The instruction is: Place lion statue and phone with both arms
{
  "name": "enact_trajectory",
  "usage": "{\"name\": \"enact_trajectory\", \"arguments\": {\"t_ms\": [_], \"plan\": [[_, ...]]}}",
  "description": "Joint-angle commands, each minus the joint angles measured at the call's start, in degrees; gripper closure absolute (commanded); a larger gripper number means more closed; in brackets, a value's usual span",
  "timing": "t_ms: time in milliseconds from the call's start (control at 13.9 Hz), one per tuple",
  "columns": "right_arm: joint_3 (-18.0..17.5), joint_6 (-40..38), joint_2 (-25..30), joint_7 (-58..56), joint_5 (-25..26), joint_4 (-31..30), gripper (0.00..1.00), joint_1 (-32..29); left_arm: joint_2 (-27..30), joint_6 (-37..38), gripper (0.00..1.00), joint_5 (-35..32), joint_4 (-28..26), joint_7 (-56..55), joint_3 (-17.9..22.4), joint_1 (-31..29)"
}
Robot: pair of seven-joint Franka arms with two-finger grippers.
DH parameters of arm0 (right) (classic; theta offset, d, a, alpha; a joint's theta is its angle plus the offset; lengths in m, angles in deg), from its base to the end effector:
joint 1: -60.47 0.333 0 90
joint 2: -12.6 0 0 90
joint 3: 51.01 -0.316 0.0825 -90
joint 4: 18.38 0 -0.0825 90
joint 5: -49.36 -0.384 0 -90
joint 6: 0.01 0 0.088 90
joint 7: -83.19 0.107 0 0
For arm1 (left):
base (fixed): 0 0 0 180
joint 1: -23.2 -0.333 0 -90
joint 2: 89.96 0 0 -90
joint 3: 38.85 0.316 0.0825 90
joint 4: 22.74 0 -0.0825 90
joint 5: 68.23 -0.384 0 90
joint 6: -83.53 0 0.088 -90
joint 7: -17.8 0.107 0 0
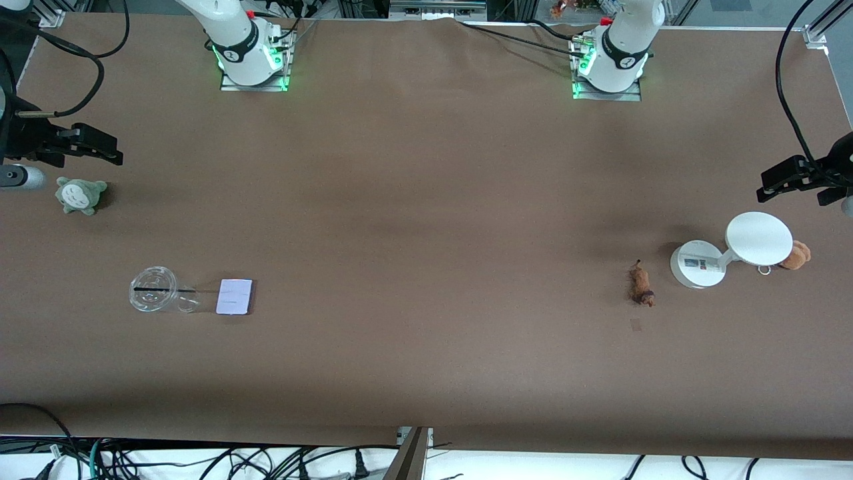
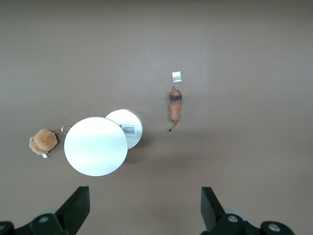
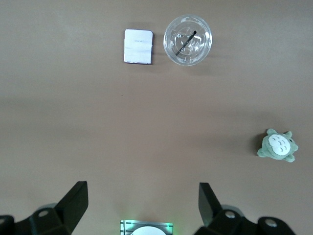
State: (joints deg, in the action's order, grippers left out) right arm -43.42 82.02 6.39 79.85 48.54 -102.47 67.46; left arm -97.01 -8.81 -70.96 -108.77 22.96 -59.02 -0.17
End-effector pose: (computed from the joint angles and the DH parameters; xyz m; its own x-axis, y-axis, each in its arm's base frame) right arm 0.5721 0.0000 0.6007 0.9886 0.0486 -0.1427 0.0479 -0.9988 -0.0083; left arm 0.5913 0.0505 0.5942 0.9994 -0.0339 -0.0058 -0.0340 -0.9994 -0.0048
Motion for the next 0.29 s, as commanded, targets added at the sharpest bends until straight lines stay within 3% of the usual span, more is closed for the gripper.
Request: {"name": "enact_trajectory", "arguments": {"t_ms": [0,215], "plan": [[-0.73,-0.64,-0.38,-0.79,0.82,1.21,0.00,-1.18,0.46,-0.39,0.00,1.06,-0.28,0.12,-0.14,-0.27],[-0.64,-0.55,-0.38,-0.70,0.56,1.21,0.00,-1.18,-0.15,-0.39,0.00,1.06,-0.63,-0.49,-0.49,-0.09]]}}
